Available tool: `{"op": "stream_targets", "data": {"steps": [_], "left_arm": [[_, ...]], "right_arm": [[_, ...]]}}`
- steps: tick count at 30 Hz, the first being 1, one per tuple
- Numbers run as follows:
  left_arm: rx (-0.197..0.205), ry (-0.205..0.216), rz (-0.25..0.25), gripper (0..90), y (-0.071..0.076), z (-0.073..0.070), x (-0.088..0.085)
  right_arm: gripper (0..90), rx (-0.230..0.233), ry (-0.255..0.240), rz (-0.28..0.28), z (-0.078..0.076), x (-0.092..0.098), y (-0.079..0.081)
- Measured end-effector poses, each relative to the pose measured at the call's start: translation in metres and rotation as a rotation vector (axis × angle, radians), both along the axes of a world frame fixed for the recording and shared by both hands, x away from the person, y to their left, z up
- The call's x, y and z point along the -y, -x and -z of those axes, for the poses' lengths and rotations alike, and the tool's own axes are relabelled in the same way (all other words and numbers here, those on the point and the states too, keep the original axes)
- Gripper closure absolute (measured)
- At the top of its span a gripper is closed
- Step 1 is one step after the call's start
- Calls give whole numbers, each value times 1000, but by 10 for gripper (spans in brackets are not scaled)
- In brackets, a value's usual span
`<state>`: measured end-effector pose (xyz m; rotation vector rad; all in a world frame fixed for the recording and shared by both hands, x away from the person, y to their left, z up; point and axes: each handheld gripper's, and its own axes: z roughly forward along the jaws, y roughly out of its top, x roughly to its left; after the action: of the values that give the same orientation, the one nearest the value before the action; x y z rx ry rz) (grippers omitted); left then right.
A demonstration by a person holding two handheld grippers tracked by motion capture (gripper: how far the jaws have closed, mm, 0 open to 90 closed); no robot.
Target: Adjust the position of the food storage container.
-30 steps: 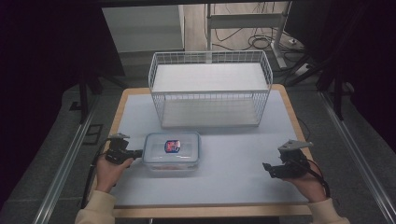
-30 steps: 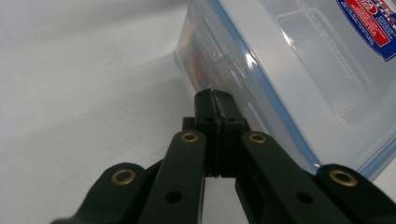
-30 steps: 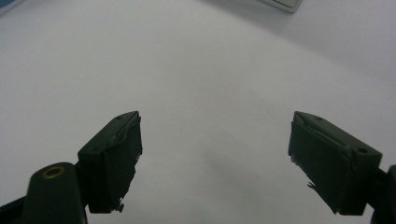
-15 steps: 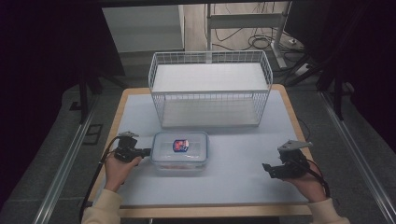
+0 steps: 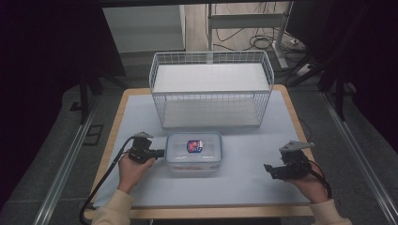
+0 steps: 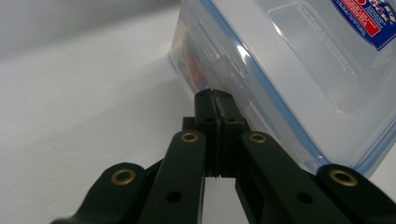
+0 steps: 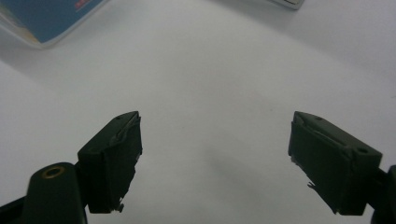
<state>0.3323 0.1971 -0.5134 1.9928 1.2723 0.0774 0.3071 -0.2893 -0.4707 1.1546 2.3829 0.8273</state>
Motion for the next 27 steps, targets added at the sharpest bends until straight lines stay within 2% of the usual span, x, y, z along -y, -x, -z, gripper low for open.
{"op": "stream_targets", "data": {"steps": [13,15,19,27], "left_arm": [[-3,6,21,900,-8,-1,27],[-10,27,27,900,-10,0,32],[-10,19,36,900,-10,-1,40],[-9,28,61,900,-7,-1,45]], "right_arm": [[175,8,13,0,1,-2,-1],[175,8,14,-3,0,-2,-1],[175,5,12,-3,1,-2,-2],[175,6,2,6,1,-1,-5]]}}
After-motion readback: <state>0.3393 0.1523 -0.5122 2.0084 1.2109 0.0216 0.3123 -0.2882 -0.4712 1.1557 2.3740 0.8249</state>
